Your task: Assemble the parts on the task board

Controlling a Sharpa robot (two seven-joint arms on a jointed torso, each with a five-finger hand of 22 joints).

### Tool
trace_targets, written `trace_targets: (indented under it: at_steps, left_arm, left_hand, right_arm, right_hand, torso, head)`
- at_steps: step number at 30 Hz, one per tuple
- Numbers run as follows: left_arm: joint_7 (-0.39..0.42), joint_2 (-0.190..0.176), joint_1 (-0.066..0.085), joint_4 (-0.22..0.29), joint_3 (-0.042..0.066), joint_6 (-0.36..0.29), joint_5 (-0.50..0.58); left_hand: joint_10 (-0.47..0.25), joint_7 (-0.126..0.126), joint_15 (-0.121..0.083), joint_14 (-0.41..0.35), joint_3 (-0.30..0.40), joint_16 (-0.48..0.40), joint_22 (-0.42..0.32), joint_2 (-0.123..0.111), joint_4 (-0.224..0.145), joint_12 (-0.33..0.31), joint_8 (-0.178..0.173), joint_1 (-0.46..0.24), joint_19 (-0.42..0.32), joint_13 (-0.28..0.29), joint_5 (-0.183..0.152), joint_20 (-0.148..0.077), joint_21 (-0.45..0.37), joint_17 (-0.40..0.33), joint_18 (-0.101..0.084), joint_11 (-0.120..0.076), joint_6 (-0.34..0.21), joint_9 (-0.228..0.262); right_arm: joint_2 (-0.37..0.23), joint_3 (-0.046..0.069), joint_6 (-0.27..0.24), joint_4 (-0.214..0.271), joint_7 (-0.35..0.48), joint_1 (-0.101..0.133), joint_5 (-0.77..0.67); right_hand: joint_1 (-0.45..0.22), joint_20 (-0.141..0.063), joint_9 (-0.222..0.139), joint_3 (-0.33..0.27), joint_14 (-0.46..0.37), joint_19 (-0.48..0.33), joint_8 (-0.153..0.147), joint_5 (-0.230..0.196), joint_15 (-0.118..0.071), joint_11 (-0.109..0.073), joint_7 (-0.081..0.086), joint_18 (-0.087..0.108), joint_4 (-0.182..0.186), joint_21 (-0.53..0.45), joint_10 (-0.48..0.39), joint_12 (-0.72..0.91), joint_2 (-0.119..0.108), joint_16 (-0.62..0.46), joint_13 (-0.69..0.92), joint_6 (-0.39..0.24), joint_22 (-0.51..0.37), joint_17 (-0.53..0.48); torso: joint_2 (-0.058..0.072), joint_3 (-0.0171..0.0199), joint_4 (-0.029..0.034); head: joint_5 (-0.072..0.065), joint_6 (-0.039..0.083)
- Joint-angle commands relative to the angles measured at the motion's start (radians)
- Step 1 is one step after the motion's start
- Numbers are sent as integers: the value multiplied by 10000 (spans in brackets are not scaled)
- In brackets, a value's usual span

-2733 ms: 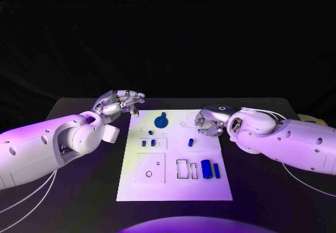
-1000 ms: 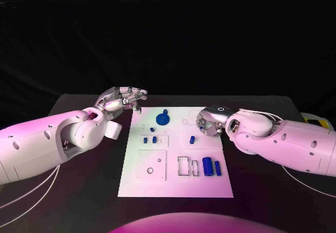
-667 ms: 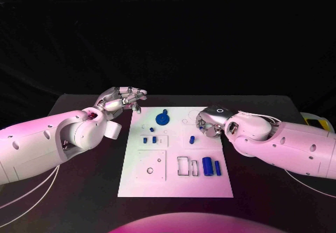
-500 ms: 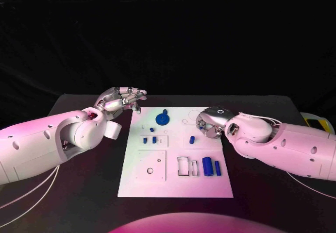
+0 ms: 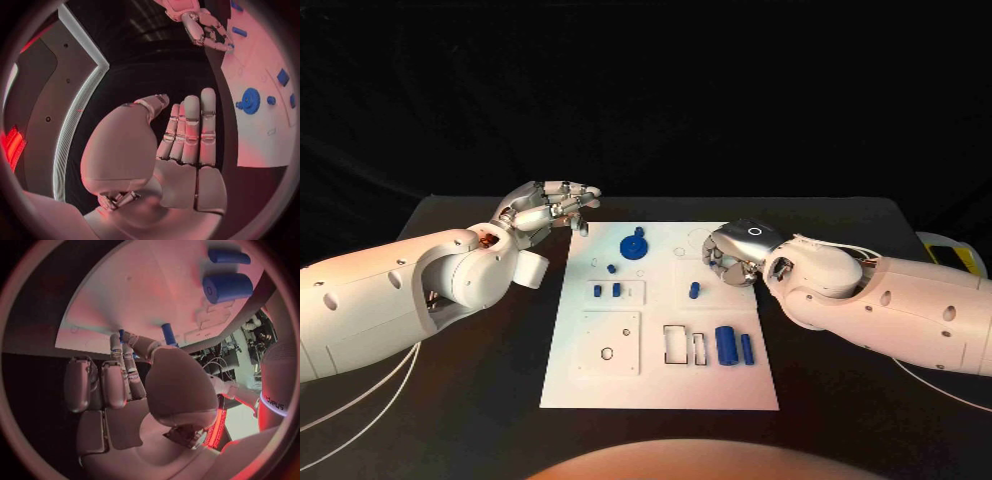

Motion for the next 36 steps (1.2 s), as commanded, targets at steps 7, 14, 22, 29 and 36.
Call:
trace_targets:
  at_steps: [7, 14, 22, 29, 36]
  left_arm:
    - [-62, 16, 7, -19, 8, 195, 56]
    - [-88, 7, 7, -41, 8, 218, 56]
    - [-90, 61, 7, -106, 8, 248, 56]
    - [-88, 143, 6, -166, 8, 263, 56]
    - [-90, 210, 6, -188, 7, 268, 56]
  left_hand:
    - [-68, 4, 11, -32, -52, -61, -38, -2, 19, -17, -21, 32, 66, -31, -23, 5, -73, -22, 64, 87, -67, -6]
    - [-86, 7, 15, -32, -57, -66, -46, -1, 25, -25, -23, 29, 70, -35, -23, 7, -84, -26, 63, 92, -70, -6]
    - [-105, 13, 20, -32, -66, -71, -55, -3, 32, -34, -30, 22, 75, -40, -22, 11, -95, -29, 63, 98, -79, -8]
    - [-105, 13, 20, -32, -66, -71, -55, -3, 32, -34, -30, 22, 75, -40, -22, 11, -95, -29, 63, 98, -79, -8]
    - [-120, 16, 24, -32, -70, -75, -64, 1, 36, -39, -35, 22, 81, -43, -20, 14, -107, -33, 62, 102, -87, -10]
  right_arm:
    - [-151, 46, -666, 199, 266, 122, 163]
    - [-510, 97, -696, 814, 372, 242, 535]
    - [-514, 144, -872, 1841, 536, 291, 781]
    - [-106, 149, -951, 2214, 628, 216, 828]
    - [378, 149, -1092, 2318, 730, -59, 822]
  right_hand:
    - [1, -2, 21, 32, 403, 75, 22, 72, -70, -257, -1, -133, -16, 66, 246, 36, -6, 43, -22, 13, 637, -31]
    - [-3, -2, 23, 32, 400, 73, 21, 74, -70, -256, 0, -133, -18, 65, 241, 32, -11, 35, -21, 7, 637, -47]
    - [-11, -2, 27, 32, 401, 81, 18, 80, -68, -252, 3, -137, -19, 80, 231, 25, -17, 42, -18, -3, 652, -37]
    - [-16, -2, 28, 34, 399, 72, 14, 89, -66, -250, 7, -134, -20, 69, 222, 19, -18, 40, -16, -15, 643, -45]
    - [-20, -1, 30, 39, 398, 63, 8, 103, -63, -245, 12, -130, -20, 58, 209, 10, -17, 43, -14, -31, 635, -43]
  torso:
    - [2, -2, 2]
    - [1, -5, -13]
    - [-6, 4, 0]
    - [-11, -16, 8]
    - [-2, -26, 22]
  head:
    - [6, 8]
    - [107, 4]
    - [310, -1]
    - [651, -39]
    - [1010, -115]
